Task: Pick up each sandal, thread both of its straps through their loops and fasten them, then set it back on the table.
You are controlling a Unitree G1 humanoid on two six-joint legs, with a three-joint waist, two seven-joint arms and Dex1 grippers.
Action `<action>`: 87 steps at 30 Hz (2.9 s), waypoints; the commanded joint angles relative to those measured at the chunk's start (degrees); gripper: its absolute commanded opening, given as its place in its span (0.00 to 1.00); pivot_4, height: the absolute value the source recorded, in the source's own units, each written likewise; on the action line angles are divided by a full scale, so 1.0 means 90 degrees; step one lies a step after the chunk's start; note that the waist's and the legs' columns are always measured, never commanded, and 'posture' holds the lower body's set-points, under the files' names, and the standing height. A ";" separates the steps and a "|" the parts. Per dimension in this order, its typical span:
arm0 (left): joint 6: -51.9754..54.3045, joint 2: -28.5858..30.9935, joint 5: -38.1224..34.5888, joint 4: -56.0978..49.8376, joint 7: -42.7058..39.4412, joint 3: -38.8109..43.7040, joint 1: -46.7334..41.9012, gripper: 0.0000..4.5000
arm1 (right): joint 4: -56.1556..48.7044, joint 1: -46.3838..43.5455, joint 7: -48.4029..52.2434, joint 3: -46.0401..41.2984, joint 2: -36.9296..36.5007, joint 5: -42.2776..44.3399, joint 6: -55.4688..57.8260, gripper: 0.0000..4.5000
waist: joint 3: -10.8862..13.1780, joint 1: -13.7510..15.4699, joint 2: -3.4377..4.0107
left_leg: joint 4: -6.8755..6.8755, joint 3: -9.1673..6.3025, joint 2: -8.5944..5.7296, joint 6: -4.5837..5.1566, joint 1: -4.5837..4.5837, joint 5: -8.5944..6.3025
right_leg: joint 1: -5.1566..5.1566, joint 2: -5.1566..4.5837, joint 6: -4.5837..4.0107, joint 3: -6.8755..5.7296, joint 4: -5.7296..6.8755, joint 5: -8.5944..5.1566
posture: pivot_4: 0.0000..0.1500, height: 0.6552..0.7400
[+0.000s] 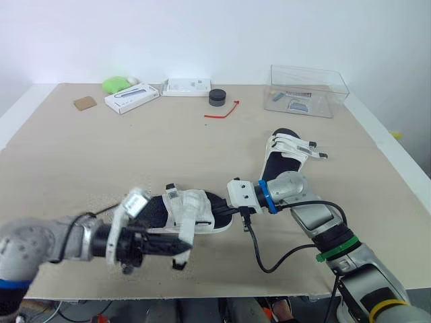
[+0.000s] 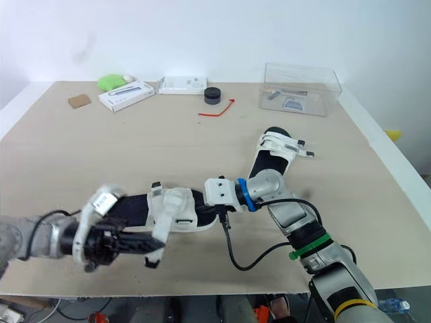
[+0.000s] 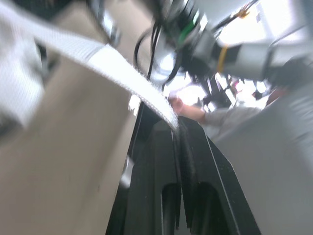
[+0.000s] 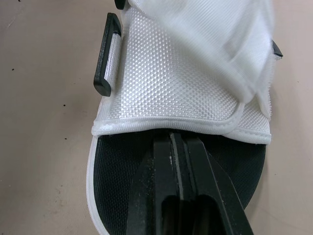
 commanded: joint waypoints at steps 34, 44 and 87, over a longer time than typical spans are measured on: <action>0.1433 -0.2145 0.2152 0.1738 0.0502 -0.0513 -0.2229 0.03 | 0.0168 0.0087 -0.0210 0.0128 -0.0038 -0.0326 0.0199 0.00 | -0.0001 -0.0030 -0.0004 | 0.0000 -0.0035 -0.0012 -0.0007 -0.0012 0.0001 | 0.0006 -0.0004 0.0001 -0.0004 -0.0004 0.0034 | 1.00 1.00; 0.1627 -0.2242 0.2383 0.1560 0.0913 -0.0311 -0.1828 0.03 | 0.0214 0.0084 -0.0243 0.0122 -0.0001 -0.0332 0.0181 0.00 | -0.0002 -0.0032 -0.0005 | 0.0000 -0.0042 -0.0012 -0.0011 -0.0005 0.0013 | 0.0011 -0.0006 0.0009 -0.0009 -0.0002 0.0033 | 1.00 1.00; 0.0471 -0.1238 0.3917 0.0390 -0.1500 -0.1625 -0.1474 0.03 | 0.0206 0.0101 -0.0136 0.0144 -0.0052 -0.0381 0.0080 0.00 | -0.0004 -0.0034 0.0000 | -0.0013 -0.0040 -0.0012 -0.0005 -0.0005 0.0014 | 0.0008 -0.0010 0.0007 -0.0008 -0.0004 0.0008 | 1.00 1.00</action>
